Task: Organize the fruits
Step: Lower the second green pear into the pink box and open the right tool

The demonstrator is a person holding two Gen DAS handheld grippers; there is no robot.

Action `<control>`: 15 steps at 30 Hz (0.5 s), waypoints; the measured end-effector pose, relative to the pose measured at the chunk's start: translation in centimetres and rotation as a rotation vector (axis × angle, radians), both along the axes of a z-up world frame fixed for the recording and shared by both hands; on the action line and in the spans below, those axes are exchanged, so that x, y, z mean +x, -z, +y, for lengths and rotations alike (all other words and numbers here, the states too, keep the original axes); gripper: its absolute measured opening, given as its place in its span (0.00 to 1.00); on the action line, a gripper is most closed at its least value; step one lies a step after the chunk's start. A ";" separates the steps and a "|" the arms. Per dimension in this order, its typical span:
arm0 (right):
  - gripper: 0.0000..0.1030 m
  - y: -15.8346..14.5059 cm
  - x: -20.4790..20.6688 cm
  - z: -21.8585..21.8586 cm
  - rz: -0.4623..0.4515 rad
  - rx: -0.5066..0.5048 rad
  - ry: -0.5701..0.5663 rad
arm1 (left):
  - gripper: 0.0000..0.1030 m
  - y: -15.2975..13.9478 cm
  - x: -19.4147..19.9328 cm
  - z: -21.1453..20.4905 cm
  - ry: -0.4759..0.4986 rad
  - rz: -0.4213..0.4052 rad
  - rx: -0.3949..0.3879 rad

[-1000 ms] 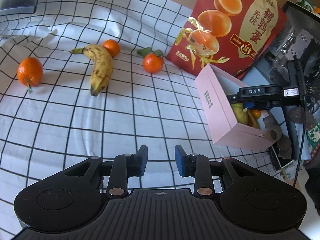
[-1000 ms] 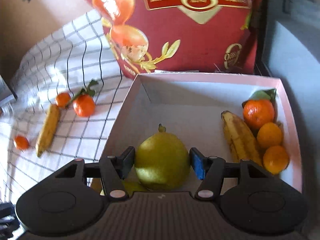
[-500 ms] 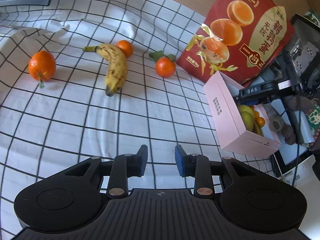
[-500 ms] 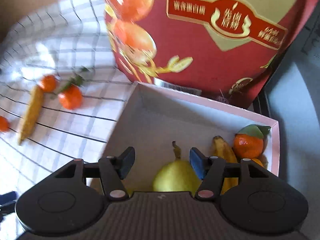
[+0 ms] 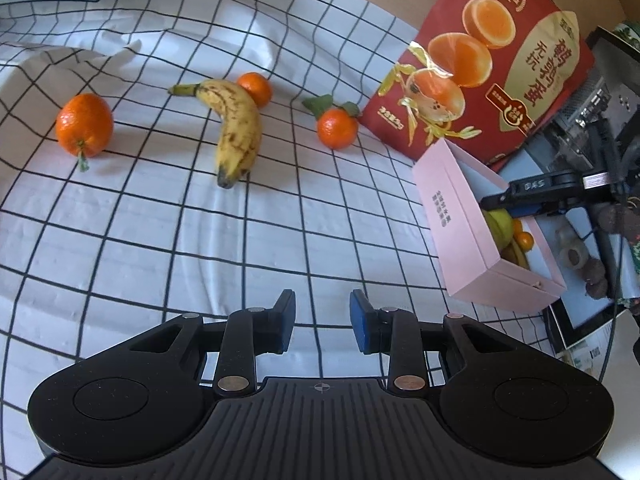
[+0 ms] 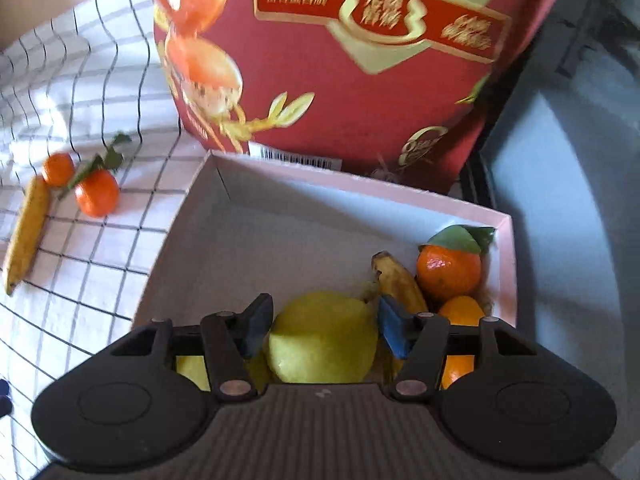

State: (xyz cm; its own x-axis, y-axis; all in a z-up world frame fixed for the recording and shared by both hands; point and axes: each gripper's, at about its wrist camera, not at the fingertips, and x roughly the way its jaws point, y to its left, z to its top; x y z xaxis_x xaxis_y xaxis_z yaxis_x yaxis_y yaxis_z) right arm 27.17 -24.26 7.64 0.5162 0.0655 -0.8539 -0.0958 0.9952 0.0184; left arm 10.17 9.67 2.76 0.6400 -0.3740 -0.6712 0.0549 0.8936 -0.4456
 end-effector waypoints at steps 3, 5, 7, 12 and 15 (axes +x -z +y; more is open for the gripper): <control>0.57 -1.6 -1.8 -0.1 -0.049 0.031 -0.015 | 0.32 0.1 0.2 -0.2 0.008 0.003 0.000; 0.57 -2.3 -2.7 -0.2 -0.060 0.066 -0.030 | 0.32 0.1 0.3 -0.4 0.014 0.006 -0.001; 0.57 -2.7 -3.3 -0.3 -0.061 0.085 -0.030 | 0.32 0.1 0.4 -0.7 0.023 0.005 -0.001; 0.57 -0.9 -2.7 -1.9 -0.016 0.120 0.062 | 0.32 0.1 0.3 -1.1 0.039 0.005 0.004; 0.60 0.6 -1.9 -3.1 0.018 0.184 0.111 | 0.32 0.2 0.1 -0.9 0.035 0.011 0.008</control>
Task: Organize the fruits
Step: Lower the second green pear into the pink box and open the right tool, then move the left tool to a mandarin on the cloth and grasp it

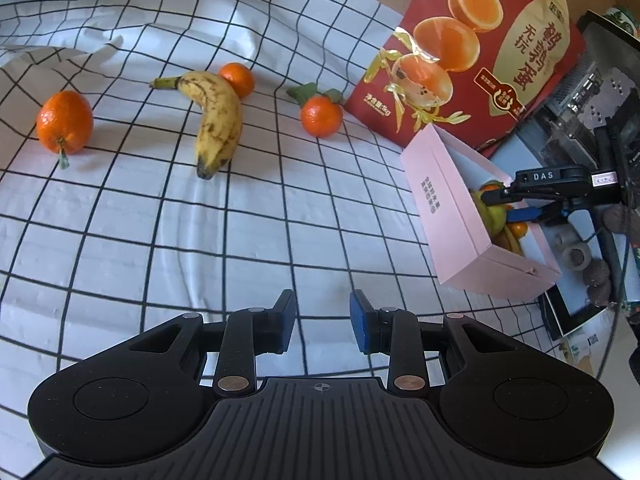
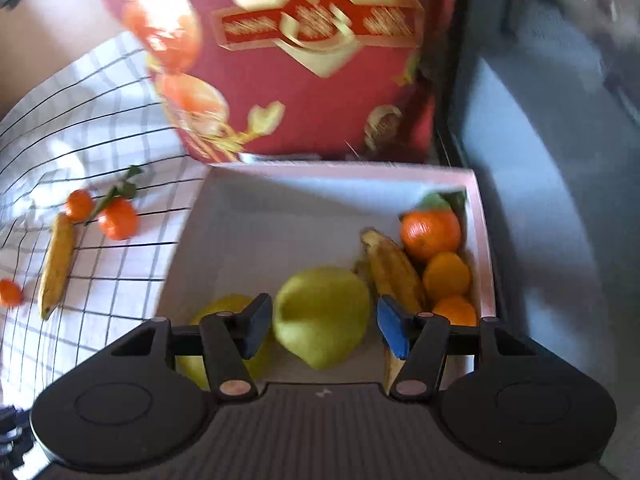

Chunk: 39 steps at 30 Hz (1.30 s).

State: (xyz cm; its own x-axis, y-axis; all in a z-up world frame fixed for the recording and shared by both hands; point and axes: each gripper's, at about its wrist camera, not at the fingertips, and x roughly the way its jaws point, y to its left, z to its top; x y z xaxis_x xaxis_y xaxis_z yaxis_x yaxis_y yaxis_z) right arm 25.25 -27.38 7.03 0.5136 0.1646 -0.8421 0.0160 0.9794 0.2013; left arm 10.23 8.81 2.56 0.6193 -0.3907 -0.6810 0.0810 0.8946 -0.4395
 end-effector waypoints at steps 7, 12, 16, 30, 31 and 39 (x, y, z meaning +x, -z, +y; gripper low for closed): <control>0.61 1.4 1.4 0.1 0.024 0.051 0.029 | 0.32 0.3 -0.7 1.0 -0.027 0.017 0.009; 0.62 1.5 2.4 1.1 0.021 0.011 -0.004 | 0.32 0.4 -1.0 1.4 -0.035 0.019 0.008; 0.62 1.6 3.0 1.6 0.003 0.041 -0.013 | 0.32 0.4 -1.3 1.7 -0.045 0.023 0.008; 0.62 2.4 5.2 2.3 -0.045 0.222 -0.016 | 0.32 0.5 -2.5 3.5 -0.107 0.034 0.017; 0.62 2.6 5.3 2.3 -0.047 0.227 -0.017 | 0.32 0.6 -2.5 3.5 -0.108 0.035 0.018; 0.63 2.3 4.4 1.2 -0.063 0.253 -0.006 | 0.32 0.4 -2.0 2.8 -0.091 0.023 0.028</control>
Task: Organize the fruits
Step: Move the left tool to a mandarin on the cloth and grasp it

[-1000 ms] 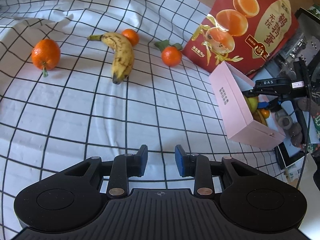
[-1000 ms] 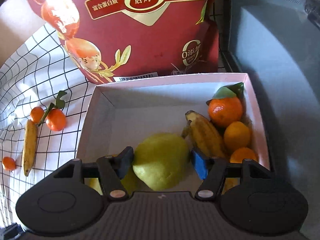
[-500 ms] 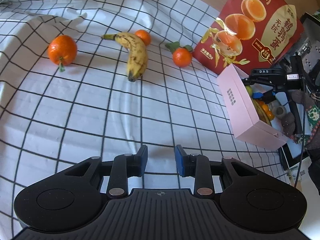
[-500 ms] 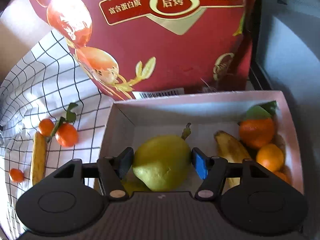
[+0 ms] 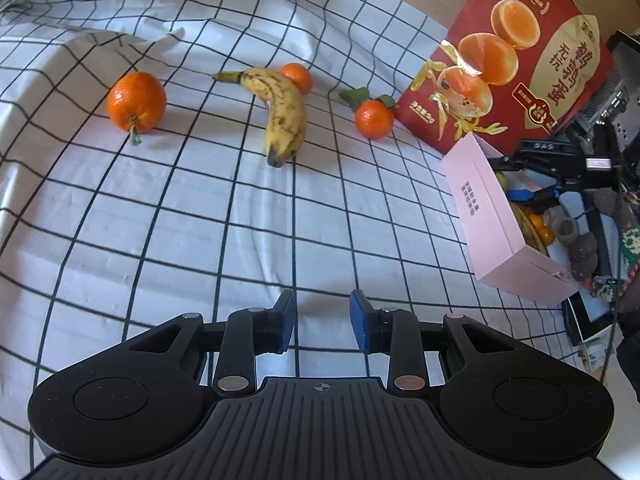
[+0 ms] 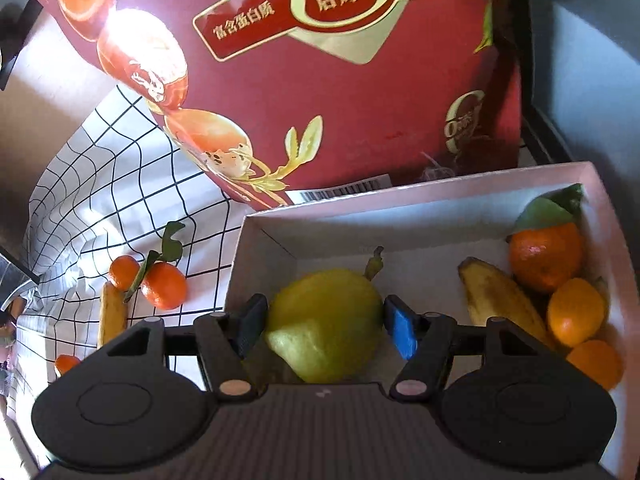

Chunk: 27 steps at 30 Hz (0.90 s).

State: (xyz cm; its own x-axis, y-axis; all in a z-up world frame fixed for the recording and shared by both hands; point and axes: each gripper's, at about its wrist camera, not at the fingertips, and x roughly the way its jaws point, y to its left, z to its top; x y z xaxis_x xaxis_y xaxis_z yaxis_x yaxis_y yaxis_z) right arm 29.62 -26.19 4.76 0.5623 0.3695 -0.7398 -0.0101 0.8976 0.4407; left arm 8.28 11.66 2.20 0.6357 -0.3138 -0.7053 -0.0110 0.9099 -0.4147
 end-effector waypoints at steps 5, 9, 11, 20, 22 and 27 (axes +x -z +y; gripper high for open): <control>0.63 -2.7 -1.7 -0.3 -0.089 -0.021 -0.012 | 0.32 -0.6 1.1 -0.1 0.003 -0.014 0.027; 0.63 -5.0 -4.0 0.5 -0.156 -0.053 -0.047 | 0.32 -1.5 2.4 0.2 -0.012 -0.033 0.057; 0.63 -5.8 -5.4 1.9 -0.184 -0.093 -0.091 | 0.32 -1.9 3.0 0.3 -0.024 -0.046 0.079; 0.67 -7.2 -8.7 14.6 -0.371 -0.319 -0.323 | 0.32 -4.4 5.8 4.8 -0.205 -0.136 0.351; 0.68 -6.9 -8.9 17.4 -0.416 -0.344 -0.357 | 0.32 -4.1 6.9 6.6 -0.240 -0.113 0.390; 0.68 -5.5 -8.4 22.3 -0.450 -0.355 -0.399 | 0.39 -3.3 8.5 9.7 -0.277 -0.095 0.340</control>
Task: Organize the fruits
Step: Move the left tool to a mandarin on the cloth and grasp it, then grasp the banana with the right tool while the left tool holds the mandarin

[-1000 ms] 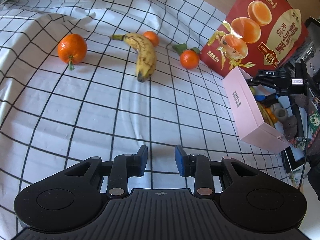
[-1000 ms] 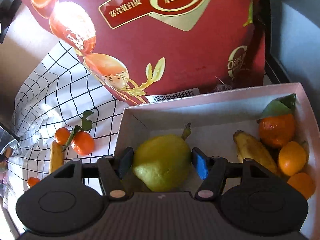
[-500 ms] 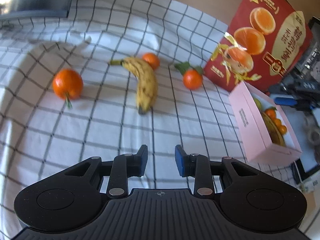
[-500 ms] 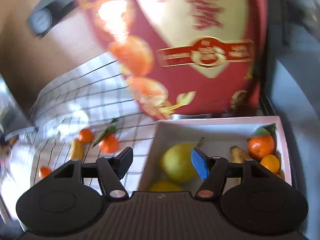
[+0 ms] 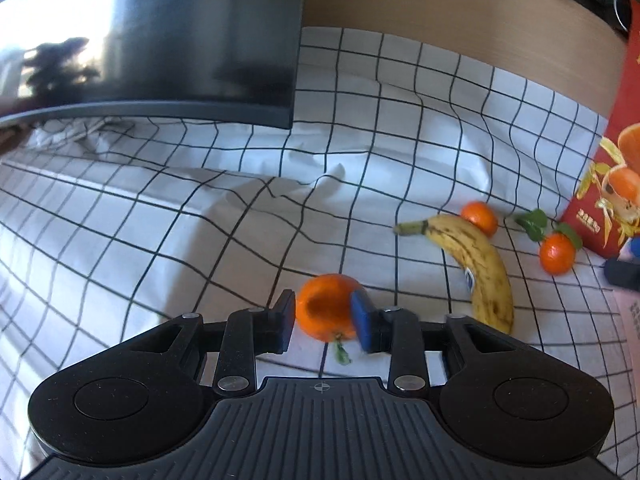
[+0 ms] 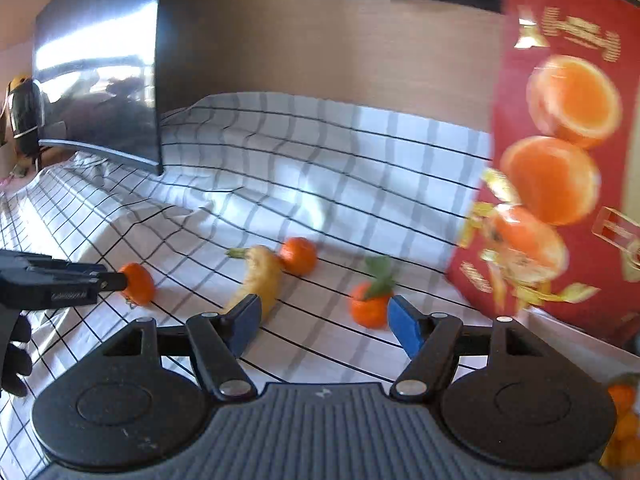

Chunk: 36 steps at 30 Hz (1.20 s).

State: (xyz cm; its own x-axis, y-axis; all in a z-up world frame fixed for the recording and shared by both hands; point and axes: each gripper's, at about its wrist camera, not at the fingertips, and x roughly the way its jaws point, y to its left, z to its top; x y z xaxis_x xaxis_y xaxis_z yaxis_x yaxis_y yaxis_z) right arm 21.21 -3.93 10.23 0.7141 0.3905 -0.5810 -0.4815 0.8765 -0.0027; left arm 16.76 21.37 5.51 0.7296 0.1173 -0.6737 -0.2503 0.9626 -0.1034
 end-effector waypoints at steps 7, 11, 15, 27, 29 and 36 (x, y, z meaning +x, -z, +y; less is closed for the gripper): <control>0.68 3.4 4.2 5.7 0.058 0.009 0.009 | 0.44 1.1 1.8 0.7 0.095 -0.019 -0.085; 0.68 5.8 6.9 8.1 0.096 -0.043 0.038 | 0.49 1.5 3.1 1.2 0.113 -0.024 -0.110; 0.63 7.2 8.0 8.8 0.162 -0.052 0.033 | 0.56 2.2 4.5 1.2 0.129 0.018 -0.157; 0.36 6.2 3.5 6.1 0.242 -0.062 -0.022 | 0.46 3.2 4.9 0.4 0.104 0.076 -0.165; 0.36 6.1 2.2 5.0 0.260 -0.051 -0.019 | 0.44 3.1 4.6 0.1 0.103 0.070 -0.151; 0.35 6.1 -2.5 1.5 0.291 -0.031 -0.023 | 0.38 2.4 1.4 -0.8 0.123 0.038 -0.204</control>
State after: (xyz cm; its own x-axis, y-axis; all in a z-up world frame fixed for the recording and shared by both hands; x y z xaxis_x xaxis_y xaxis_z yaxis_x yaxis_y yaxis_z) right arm 18.71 -2.38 4.17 0.5069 0.3834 -0.7720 -0.4853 0.8671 0.1120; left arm 18.20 20.53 3.12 0.7038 -0.1117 -0.7015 -0.1401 0.9463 -0.2912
